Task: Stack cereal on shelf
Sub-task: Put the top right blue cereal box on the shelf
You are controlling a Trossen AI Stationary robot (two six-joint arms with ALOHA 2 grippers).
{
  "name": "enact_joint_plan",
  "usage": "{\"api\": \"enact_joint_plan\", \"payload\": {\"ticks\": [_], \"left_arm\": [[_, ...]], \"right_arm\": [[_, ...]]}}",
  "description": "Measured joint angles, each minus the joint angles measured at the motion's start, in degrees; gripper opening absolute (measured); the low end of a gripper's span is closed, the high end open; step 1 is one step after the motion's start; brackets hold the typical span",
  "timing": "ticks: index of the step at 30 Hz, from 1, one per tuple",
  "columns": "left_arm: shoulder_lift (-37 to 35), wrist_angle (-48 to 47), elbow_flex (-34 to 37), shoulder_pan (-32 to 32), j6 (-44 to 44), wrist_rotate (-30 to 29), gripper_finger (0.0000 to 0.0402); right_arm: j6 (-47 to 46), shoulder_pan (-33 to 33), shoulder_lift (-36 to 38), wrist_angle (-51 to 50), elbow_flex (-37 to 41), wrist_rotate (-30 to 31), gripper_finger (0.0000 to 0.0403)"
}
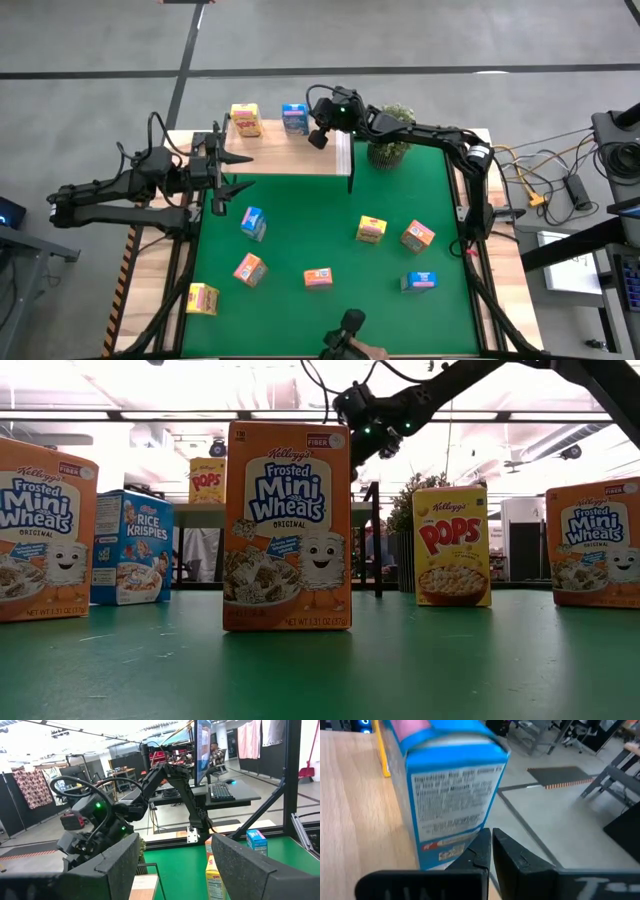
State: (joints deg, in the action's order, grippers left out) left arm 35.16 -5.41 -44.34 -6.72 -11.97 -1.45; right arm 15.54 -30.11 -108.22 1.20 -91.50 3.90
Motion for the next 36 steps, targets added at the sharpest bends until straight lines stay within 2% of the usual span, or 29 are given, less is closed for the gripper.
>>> {"api": "enact_joint_plan", "payload": {"ticks": [12,31,36], "left_arm": [[0.0,0.0,0.0,-0.02,0.0,0.0,0.0231],[0.0,0.04,0.0,0.0,0.0,0.0,0.0231],[0.0,0.02,0.0,-0.02,0.08,0.02,0.0231]], "right_arm": [[-2.09,0.38,0.0,-0.93,0.0,0.13,0.0009],[0.12,0.33,0.0,1.27,0.0,0.75,0.0009],[-0.78,0.37,2.21,-5.25,0.02,1.6,0.0009]]}}
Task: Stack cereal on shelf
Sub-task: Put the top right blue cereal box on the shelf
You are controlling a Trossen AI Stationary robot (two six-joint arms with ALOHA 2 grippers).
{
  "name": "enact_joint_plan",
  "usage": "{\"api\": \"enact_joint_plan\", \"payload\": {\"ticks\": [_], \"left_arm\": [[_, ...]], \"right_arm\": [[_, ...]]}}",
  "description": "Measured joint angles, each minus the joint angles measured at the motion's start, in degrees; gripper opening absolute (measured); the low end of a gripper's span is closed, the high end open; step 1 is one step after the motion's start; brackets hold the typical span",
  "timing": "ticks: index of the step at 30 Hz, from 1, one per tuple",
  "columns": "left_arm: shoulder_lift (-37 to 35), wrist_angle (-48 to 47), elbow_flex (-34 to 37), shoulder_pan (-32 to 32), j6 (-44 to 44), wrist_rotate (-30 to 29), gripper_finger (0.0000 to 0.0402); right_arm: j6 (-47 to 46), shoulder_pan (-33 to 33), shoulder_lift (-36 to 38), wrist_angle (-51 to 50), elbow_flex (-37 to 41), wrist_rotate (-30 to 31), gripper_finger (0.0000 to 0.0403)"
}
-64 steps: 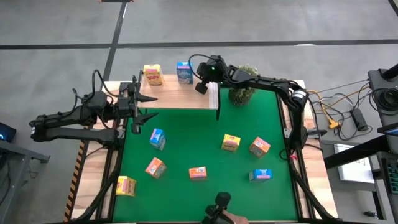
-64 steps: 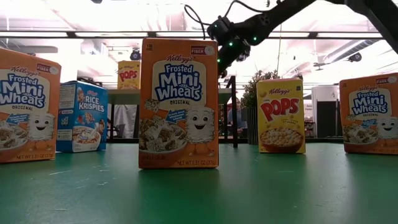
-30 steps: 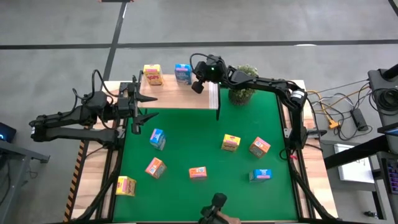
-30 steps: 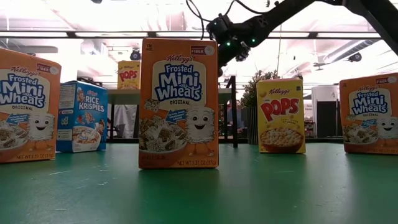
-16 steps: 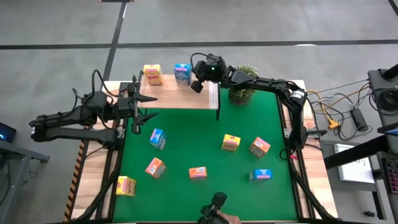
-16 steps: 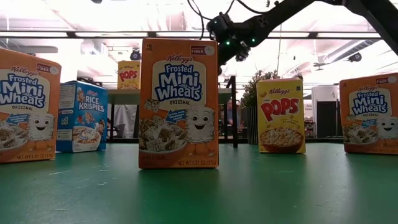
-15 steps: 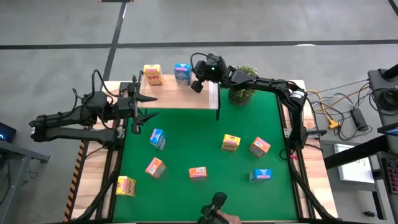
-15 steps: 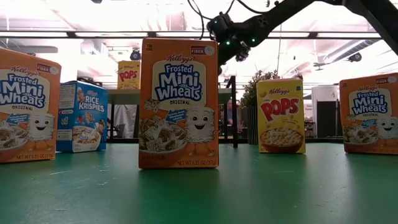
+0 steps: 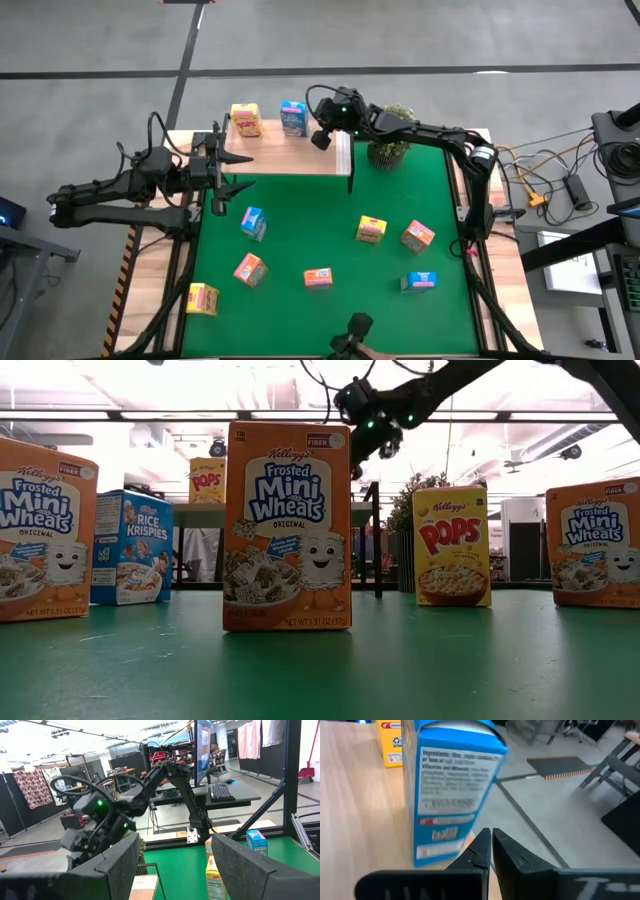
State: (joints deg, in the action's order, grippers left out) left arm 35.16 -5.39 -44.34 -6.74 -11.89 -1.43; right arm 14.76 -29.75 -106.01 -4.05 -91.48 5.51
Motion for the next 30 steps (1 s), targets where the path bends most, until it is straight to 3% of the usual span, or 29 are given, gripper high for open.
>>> {"api": "enact_joint_plan", "payload": {"ticks": [5,9,14,20,30], "left_arm": [[0.0,-0.04,0.0,0.02,-0.32,-0.02,0.0231],[0.0,-0.04,0.0,0.0,-0.49,0.0,0.0231],[0.0,-0.04,0.0,0.01,-0.49,0.0,0.0231],[0.0,-0.09,0.0,0.02,-0.5,-0.02,0.0231],[0.0,-0.09,0.0,0.0,-0.52,0.0,0.0231]], "right_arm": [[-3.52,0.84,1.65,-6.58,-0.02,-5.91,0.0009],[-5.01,1.97,-0.11,-6.13,0.0,-11.52,0.0009],[-4.55,2.76,-2.65,-1.28,0.0,-11.09,0.0009],[-2.76,2.7,-2.82,0.3,0.0,-6.36,0.0009],[-2.75,2.75,-2.82,0.12,0.0,-6.65,0.0009]]}}
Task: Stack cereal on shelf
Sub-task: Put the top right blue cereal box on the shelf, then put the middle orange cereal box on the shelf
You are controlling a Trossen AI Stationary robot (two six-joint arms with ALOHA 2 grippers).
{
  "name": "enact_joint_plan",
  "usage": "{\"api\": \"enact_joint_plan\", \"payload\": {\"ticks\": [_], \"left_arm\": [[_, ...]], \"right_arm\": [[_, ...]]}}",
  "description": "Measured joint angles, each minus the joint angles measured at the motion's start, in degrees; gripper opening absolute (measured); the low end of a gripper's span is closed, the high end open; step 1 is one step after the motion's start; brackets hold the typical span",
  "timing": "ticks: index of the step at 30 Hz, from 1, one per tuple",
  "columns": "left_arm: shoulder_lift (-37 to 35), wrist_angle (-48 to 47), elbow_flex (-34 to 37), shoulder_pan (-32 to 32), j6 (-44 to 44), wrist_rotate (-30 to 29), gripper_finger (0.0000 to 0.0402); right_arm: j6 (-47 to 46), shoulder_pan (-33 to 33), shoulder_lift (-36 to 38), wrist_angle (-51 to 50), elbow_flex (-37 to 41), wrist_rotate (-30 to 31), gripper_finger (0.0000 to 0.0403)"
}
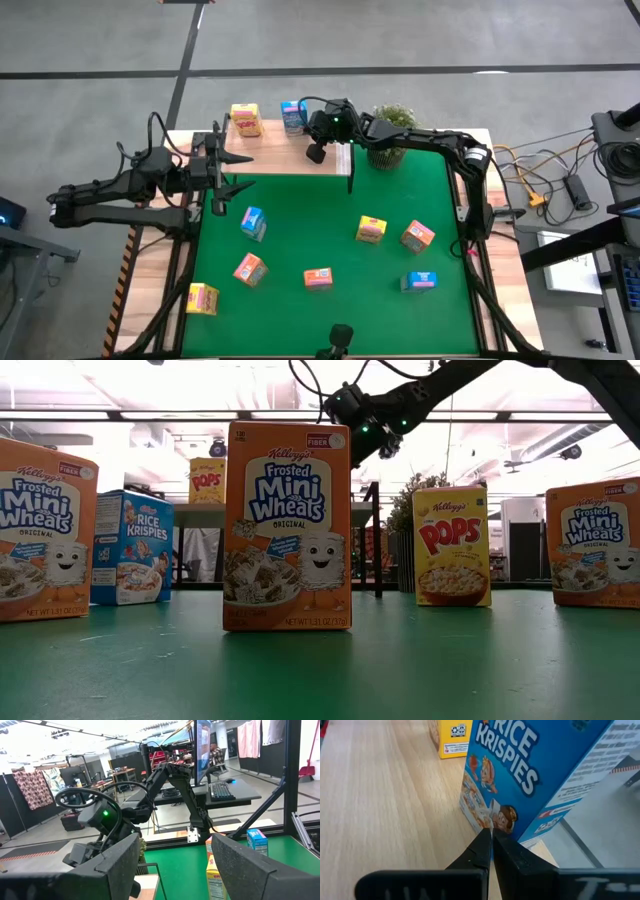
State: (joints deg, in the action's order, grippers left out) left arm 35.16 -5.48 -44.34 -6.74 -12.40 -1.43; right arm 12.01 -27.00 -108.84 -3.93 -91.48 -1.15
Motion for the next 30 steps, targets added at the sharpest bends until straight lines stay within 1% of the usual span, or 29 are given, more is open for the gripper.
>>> {"api": "enact_joint_plan", "payload": {"ticks": [3,9,16,30], "left_arm": [[0.0,0.0,0.0,0.02,0.0,0.0,0.0231],[0.0,0.07,0.0,0.0,0.0,0.0,0.0231],[0.0,0.09,0.0,0.0,0.0,-0.02,0.0231],[0.0,0.13,0.0,0.02,0.0,-0.02,0.0231]], "right_arm": [[-0.02,0.14,0.0,0.86,0.0,-0.28,0.0009],[-0.03,0.25,-1.36,6.64,0.0,-0.33,0.0009],[-0.44,0.25,-2.62,9.09,0.0,-0.37,0.0009],[-1.55,0.74,-2.69,9.5,0.0,-1.2,0.0009]]}}
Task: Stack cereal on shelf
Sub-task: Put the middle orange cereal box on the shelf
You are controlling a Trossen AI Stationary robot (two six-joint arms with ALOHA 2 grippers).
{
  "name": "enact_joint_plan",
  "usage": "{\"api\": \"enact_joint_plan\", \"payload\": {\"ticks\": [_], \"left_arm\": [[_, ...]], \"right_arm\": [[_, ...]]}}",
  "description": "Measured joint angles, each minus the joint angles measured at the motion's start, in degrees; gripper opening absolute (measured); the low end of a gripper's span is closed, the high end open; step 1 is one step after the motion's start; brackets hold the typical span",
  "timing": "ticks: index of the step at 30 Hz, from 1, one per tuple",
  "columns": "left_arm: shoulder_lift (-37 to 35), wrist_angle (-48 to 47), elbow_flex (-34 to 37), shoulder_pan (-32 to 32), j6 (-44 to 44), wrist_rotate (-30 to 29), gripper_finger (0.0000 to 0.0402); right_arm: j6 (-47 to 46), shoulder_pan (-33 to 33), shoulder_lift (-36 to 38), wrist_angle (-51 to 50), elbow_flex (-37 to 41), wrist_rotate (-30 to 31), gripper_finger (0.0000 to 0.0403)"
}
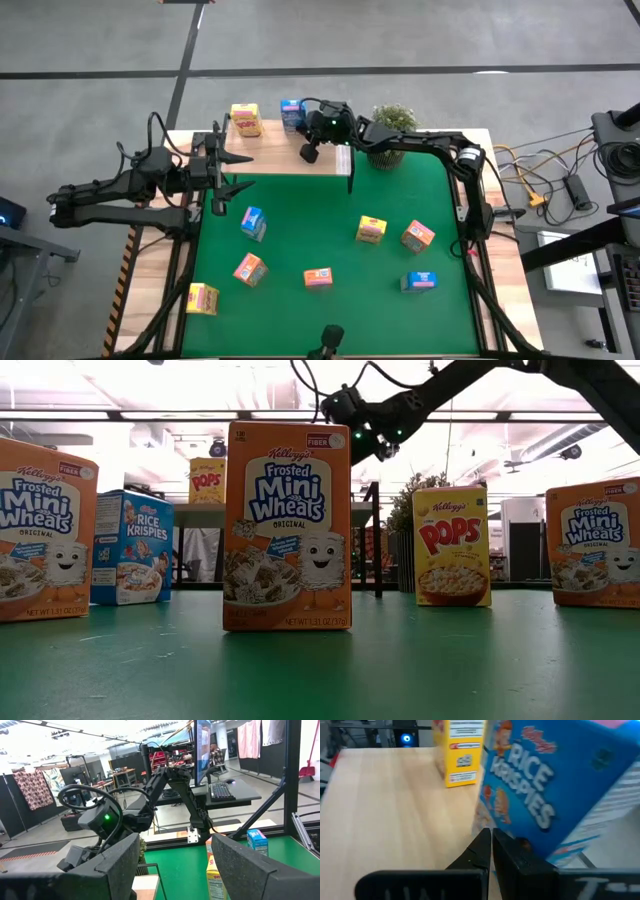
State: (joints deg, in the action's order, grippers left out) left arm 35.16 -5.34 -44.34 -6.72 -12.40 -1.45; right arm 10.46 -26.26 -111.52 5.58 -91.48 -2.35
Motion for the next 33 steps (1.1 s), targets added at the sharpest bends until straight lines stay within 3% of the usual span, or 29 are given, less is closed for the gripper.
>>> {"api": "enact_joint_plan", "payload": {"ticks": [6,20,27,33], "left_arm": [[0.19,-0.47,0.0,-0.01,1.59,0.0,0.0231],[7.4,0.3,-0.67,-0.02,7.62,-0.04,0.0231],[12.58,-4.07,-4.76,0.0,9.12,-0.07,0.0231],[14.23,-7.84,-6.33,-0.02,11.79,-0.04,0.0231]], "right_arm": [[-0.88,1.5,3.35,-6.07,-0.25,-2.61,0.0009],[-2.06,6.67,21.33,-38.57,0.33,-2.12,0.0009],[-7.11,10.8,30.25,-39.1,9.9,-2.14,0.0009],[-11.05,18.42,34.39,-35.48,18.33,-2.18,0.0009]]}}
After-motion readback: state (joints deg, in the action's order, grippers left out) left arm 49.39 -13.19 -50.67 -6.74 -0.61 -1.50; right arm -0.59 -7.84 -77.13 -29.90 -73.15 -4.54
